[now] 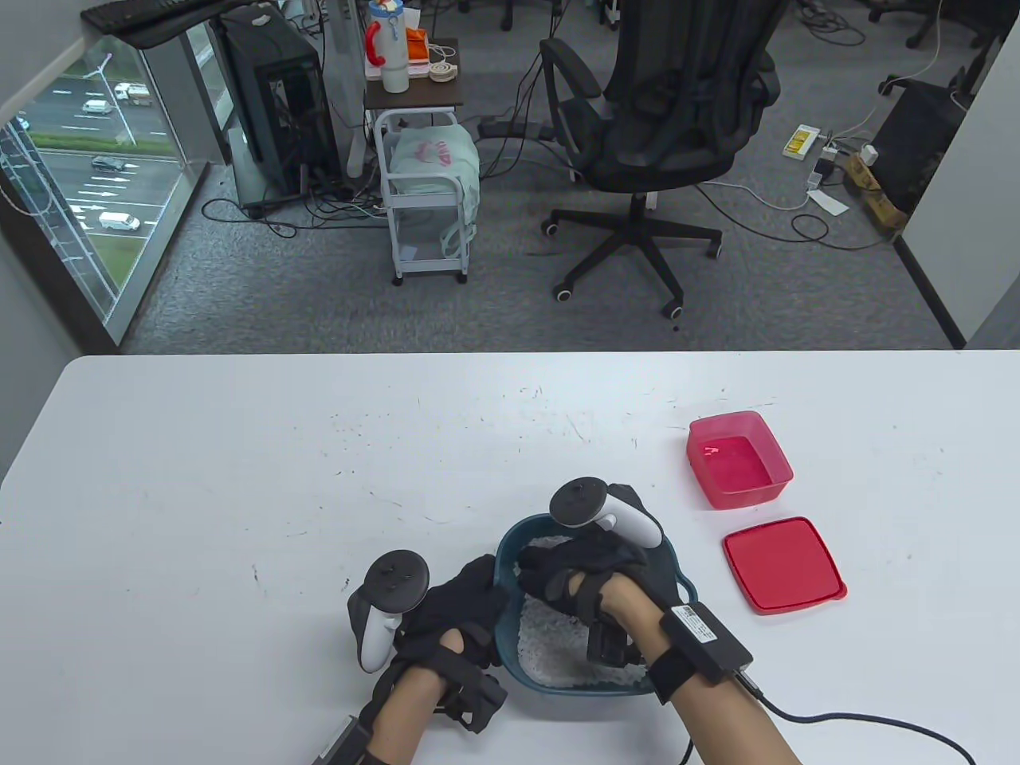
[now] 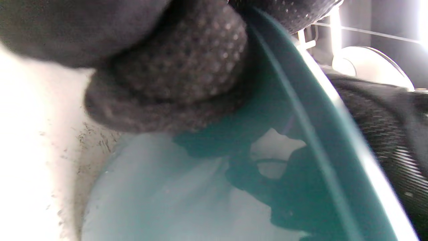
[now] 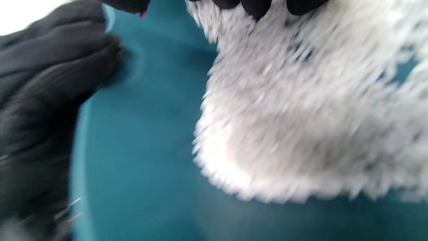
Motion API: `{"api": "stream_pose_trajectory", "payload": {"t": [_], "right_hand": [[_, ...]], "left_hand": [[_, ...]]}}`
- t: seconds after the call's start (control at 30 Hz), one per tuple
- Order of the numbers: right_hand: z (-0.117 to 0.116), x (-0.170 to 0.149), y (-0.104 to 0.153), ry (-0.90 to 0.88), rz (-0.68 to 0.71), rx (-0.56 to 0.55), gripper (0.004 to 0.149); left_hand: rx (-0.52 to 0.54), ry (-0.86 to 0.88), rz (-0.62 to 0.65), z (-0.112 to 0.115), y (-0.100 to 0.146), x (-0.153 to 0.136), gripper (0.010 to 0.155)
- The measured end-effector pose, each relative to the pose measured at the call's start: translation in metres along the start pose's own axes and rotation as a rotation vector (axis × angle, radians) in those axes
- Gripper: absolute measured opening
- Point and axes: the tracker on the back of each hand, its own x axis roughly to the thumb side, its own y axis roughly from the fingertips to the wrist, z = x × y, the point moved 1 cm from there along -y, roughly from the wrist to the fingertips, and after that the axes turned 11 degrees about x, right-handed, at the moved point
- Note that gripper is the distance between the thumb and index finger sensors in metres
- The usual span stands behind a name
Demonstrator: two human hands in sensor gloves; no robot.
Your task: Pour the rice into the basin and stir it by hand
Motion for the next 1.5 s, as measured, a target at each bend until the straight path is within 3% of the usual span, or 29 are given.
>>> {"api": "stream_pose_trajectory", "payload": {"t": [0.2, 0.37, 0.53, 0.67, 0.83, 0.97, 1.13, 1.27, 1.37, 1.5], "right_hand": [[0.002, -0.007, 0.011, 0.28, -0.312, -0.11, 0.068], [-0.012, -0.01, 0.017, 0.46, -0.509, -0.049, 0.067], [-0.032, -0.01, 0.017, 0.485, -0.512, 0.074, 0.067], [-0.042, -0.007, 0.013, 0.416, -0.391, 0.197, 0.066], [-0.046, 0.006, 0.009, 0.227, -0.015, 0.341, 0.066], [-0.043, 0.008, 0.001, 0.094, 0.1, 0.39, 0.068], [-0.024, 0.007, -0.003, -0.018, 0.153, 0.304, 0.069], [-0.01, 0.005, -0.004, -0.035, 0.088, 0.157, 0.069], [-0.001, 0.006, -0.001, 0.1, -0.04, 0.004, 0.068], [0.0, 0.001, 0.005, 0.323, -0.283, 0.009, 0.069]], "left_hand": [[0.009, 0.0, -0.009, 0.0, 0.0, 0.0, 0.064], [0.019, 0.002, -0.016, 0.0, 0.001, 0.0, 0.064], [0.033, -0.004, -0.017, 0.0, 0.001, 0.0, 0.064], [0.042, -0.007, -0.02, 0.0, 0.002, 0.0, 0.063], [0.044, -0.012, -0.019, 0.0, 0.002, 0.0, 0.064], [0.03, -0.003, -0.015, 0.001, 0.002, 0.0, 0.064], [0.016, -0.018, -0.004, 0.001, 0.002, 0.001, 0.065], [0.015, -0.019, -0.001, 0.001, 0.002, 0.001, 0.065], [0.017, -0.025, 0.002, 0.001, 0.001, 0.001, 0.065], [0.02, -0.025, 0.0, 0.001, 0.001, 0.001, 0.065]]}}
